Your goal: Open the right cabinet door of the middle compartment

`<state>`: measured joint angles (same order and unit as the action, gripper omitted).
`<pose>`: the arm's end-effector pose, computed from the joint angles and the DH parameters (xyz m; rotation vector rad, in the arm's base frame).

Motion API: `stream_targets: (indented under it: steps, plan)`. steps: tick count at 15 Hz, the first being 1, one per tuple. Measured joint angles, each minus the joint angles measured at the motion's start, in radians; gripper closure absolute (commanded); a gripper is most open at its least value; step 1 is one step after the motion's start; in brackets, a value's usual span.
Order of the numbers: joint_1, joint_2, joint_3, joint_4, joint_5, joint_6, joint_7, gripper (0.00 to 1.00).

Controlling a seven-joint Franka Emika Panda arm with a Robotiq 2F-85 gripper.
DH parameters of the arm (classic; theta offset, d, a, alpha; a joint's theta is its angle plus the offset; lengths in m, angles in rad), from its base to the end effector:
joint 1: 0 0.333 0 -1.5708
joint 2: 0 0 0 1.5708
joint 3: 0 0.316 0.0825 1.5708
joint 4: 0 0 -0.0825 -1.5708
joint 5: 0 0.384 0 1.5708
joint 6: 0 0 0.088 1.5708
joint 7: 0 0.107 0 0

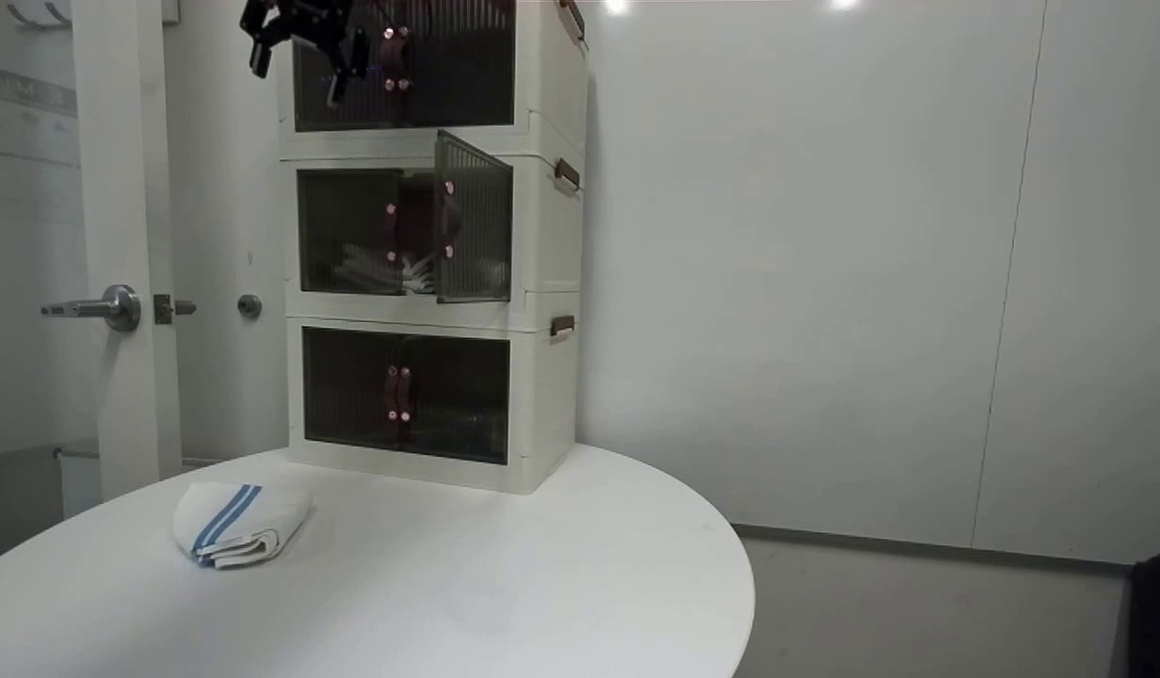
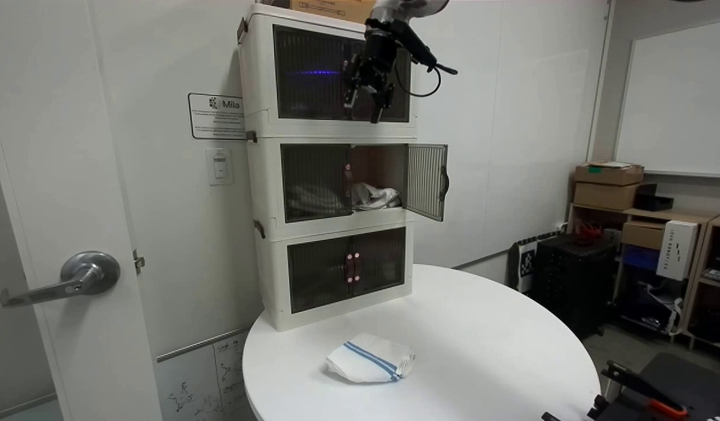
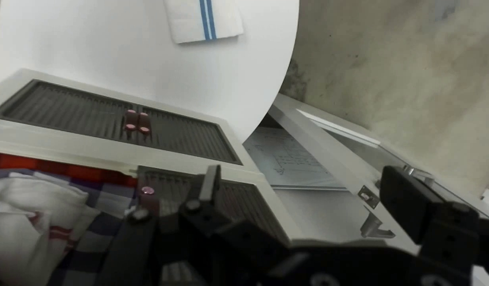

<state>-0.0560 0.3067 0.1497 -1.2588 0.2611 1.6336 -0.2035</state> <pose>0.6481 0.0706 0.5996 -2.8094 -0.3981 -0.1267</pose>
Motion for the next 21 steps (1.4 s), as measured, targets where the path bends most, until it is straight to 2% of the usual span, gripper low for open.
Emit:
stream_targets:
  steps: [5, 8, 12, 15, 21]
  plan:
    - [0.013, 0.108, 0.025, -0.020, 0.000, 0.085, -0.060, 0.00]
    - [0.014, 0.134, 0.016, -0.081, -0.001, 0.222, -0.057, 0.00]
    - [0.027, 0.109, -0.003, -0.223, -0.004, 0.406, -0.051, 0.00]
    - [0.036, 0.036, 0.007, -0.343, 0.000, 0.395, -0.066, 0.00]
    - [0.073, -0.240, 0.019, -0.590, 0.005, 0.229, -0.070, 0.00]
